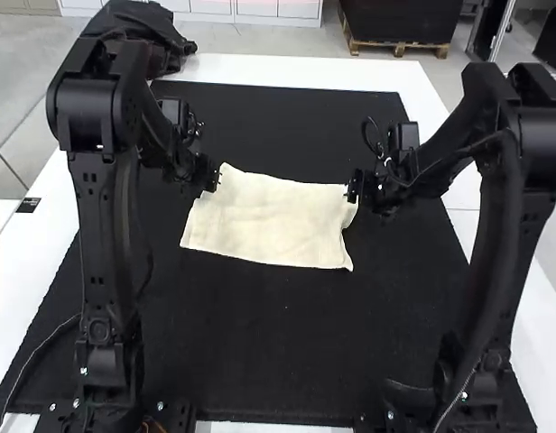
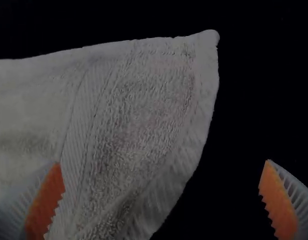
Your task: Fold the towel.
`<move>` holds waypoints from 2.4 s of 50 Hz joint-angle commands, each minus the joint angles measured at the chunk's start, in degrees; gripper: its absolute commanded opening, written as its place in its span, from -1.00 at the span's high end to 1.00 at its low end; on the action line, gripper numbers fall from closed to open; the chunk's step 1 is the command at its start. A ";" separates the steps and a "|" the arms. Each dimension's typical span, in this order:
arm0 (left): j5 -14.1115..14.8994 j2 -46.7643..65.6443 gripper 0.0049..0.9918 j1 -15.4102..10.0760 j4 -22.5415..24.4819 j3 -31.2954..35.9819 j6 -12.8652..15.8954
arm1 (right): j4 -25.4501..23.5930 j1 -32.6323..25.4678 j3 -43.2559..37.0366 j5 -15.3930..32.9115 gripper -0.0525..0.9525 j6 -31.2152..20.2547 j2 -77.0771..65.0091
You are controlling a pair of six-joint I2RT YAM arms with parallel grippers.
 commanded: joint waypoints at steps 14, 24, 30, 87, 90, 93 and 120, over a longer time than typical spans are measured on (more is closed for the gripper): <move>0.78 5.16 -0.92 0.33 0.07 5.38 0.41 | 1.73 1.08 5.59 -0.45 -0.91 -0.64 6.43; 0.78 6.83 -0.92 0.24 -1.07 7.05 0.32 | 1.82 1.26 7.26 -0.45 -0.91 -0.73 8.98; 0.87 7.18 -0.92 0.33 -0.90 7.31 0.32 | 1.91 1.43 8.14 -0.45 -0.91 -1.34 9.95; 4.04 7.71 0.96 1.03 1.12 3.27 0.24 | 3.75 3.54 7.09 0.95 0.94 -3.71 9.15; 4.48 7.09 0.96 1.03 0.33 3.88 -0.03 | 3.75 3.45 7.18 0.86 0.94 -3.36 8.19; 4.91 6.48 0.96 1.03 -0.46 4.50 -0.12 | 3.75 3.37 7.09 0.78 0.94 -3.36 6.96; 7.55 -1.17 0.96 1.03 -5.91 5.64 -1.61 | 1.03 -0.24 5.33 -3.71 0.94 -3.01 -1.48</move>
